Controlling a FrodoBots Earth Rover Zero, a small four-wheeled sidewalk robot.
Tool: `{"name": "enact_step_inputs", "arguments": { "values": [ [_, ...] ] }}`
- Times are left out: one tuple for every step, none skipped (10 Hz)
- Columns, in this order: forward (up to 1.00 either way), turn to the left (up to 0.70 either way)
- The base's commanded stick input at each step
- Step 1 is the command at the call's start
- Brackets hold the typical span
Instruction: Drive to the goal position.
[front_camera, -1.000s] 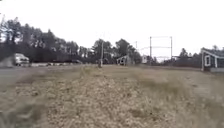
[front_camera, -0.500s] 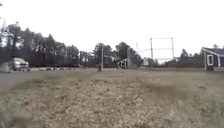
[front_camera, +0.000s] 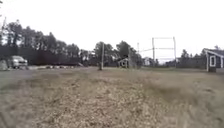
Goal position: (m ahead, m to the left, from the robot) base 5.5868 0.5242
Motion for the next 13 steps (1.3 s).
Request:
{"name": "enact_step_inputs", "arguments": {
  "values": [
    [0.7,0.0],
    [0.7,0.0],
    [0.7,0.0],
    [0.7,0.0],
    [0.7,0.0],
    [0.7,0.0],
    [0.7,0.0],
    [0.7,0.0],
    [0.7,0.0],
    [0.7,0.0],
    [0.7,0.0],
    [0.7,0.0],
    [0.7,0.0]
  ]
}}
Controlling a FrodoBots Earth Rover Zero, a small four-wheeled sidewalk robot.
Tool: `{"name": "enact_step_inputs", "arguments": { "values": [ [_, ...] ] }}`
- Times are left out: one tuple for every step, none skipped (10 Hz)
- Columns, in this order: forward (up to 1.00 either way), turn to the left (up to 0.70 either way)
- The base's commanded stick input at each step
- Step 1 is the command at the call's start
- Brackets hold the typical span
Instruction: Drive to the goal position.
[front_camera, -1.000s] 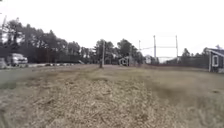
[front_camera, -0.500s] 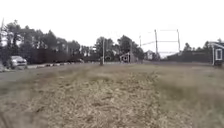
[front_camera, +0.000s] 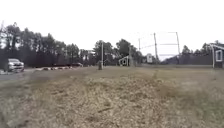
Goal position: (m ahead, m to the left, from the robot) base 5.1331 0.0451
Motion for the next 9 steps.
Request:
{"name": "enact_step_inputs", "arguments": {
  "values": [
    [0.7,0.0],
    [0.7,0.0],
    [0.7,0.0],
    [0.7,0.0],
    [0.7,0.0],
    [0.7,0.0],
    [0.7,0.0],
    [0.7,0.0],
    [0.7,0.0]
  ]
}}
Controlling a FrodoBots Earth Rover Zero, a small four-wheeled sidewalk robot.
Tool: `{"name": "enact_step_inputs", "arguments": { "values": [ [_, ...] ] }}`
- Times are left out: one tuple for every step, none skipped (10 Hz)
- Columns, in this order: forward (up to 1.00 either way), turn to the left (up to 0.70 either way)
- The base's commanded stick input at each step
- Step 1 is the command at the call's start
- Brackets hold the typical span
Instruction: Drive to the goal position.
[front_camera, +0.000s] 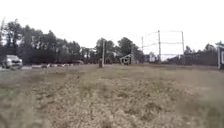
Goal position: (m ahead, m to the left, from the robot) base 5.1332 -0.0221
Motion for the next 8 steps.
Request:
{"name": "enact_step_inputs", "arguments": {
  "values": [
    [0.7,0.0],
    [0.7,0.0],
    [0.7,0.0],
    [0.7,0.0],
    [0.7,0.0],
    [0.7,0.0],
    [0.7,0.0],
    [0.7,0.0]
  ]
}}
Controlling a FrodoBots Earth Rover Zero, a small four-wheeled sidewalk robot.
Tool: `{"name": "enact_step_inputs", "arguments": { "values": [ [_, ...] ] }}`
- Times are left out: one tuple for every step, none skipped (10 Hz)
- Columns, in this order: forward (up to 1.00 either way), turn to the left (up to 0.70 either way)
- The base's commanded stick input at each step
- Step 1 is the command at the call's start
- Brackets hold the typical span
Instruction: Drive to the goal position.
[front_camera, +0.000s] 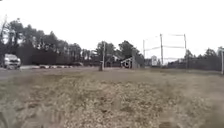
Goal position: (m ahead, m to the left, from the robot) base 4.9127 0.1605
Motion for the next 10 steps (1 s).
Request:
{"name": "enact_step_inputs", "arguments": {
  "values": [
    [0.7,0.0],
    [0.7,0.0],
    [0.7,0.0],
    [0.7,0.0],
    [0.7,0.0],
    [0.7,0.0],
    [0.7,0.0],
    [0.7,0.0],
    [0.7,0.0],
    [0.7,0.0]
  ]
}}
